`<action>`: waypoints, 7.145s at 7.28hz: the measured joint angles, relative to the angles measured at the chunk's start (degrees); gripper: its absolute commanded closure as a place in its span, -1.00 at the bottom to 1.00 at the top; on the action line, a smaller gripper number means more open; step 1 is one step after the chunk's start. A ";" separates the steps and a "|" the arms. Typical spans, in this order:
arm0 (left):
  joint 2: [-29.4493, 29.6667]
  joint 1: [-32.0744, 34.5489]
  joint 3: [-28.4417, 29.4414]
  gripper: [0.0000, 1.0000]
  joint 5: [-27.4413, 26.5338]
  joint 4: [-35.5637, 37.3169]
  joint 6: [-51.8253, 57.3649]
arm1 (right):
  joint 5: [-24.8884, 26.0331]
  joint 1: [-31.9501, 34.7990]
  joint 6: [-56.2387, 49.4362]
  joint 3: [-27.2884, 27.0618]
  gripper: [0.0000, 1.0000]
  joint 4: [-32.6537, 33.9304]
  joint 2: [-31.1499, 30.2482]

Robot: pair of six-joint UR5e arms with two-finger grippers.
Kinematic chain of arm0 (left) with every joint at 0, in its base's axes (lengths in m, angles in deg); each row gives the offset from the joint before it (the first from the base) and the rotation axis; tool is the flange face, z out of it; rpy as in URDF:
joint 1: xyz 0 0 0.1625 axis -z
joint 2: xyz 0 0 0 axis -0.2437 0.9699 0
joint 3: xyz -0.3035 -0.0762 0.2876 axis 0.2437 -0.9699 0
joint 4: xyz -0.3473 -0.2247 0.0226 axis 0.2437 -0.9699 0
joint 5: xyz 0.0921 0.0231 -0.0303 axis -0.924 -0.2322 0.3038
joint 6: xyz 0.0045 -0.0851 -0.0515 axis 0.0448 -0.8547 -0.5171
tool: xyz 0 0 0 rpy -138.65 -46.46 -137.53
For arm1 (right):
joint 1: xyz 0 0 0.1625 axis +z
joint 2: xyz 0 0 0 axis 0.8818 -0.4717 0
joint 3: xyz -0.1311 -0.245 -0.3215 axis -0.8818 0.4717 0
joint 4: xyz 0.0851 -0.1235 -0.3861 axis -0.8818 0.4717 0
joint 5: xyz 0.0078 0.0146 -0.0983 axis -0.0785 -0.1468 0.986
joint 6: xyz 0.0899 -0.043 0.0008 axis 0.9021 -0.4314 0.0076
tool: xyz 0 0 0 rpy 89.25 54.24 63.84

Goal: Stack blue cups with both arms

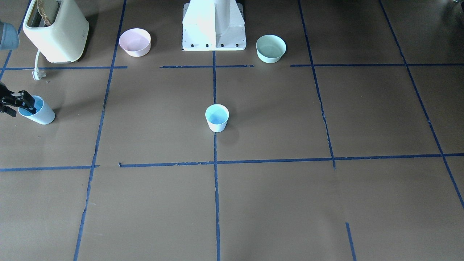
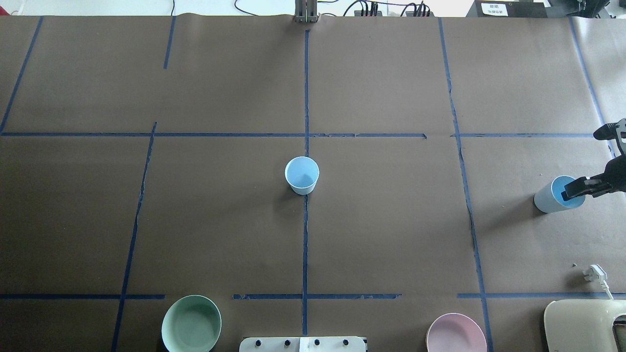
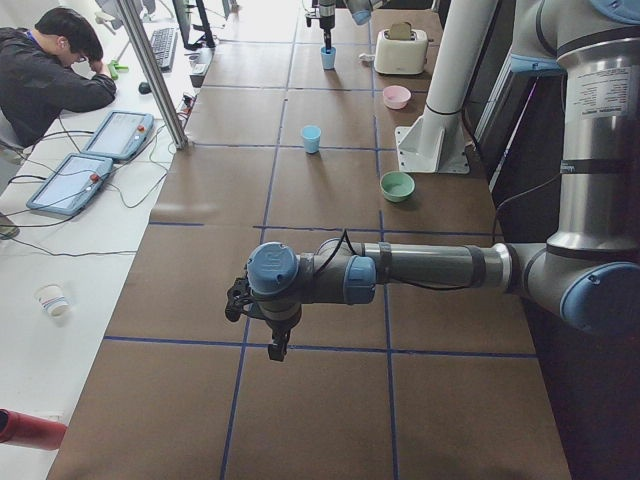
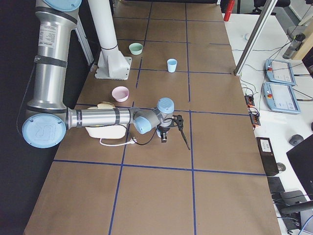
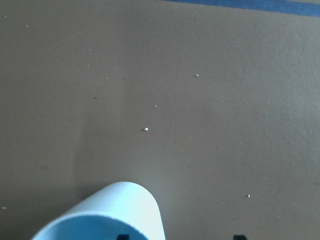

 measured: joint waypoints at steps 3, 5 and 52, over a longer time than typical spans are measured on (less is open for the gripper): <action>-0.01 0.00 0.12 -1.00 -0.06 0.08 -0.30 | -0.43 -0.01 4.41 -2.41 1.00 0.52 0.53; 0.00 -0.03 0.51 -1.00 -0.10 0.11 -0.53 | -0.84 -0.12 11.08 -3.98 1.00 2.98 4.45; -6.36 -1.05 -4.30 -1.00 -1.05 0.35 -2.59 | -6.45 27.61 -42.74 -5.24 -1.00 36.36 0.83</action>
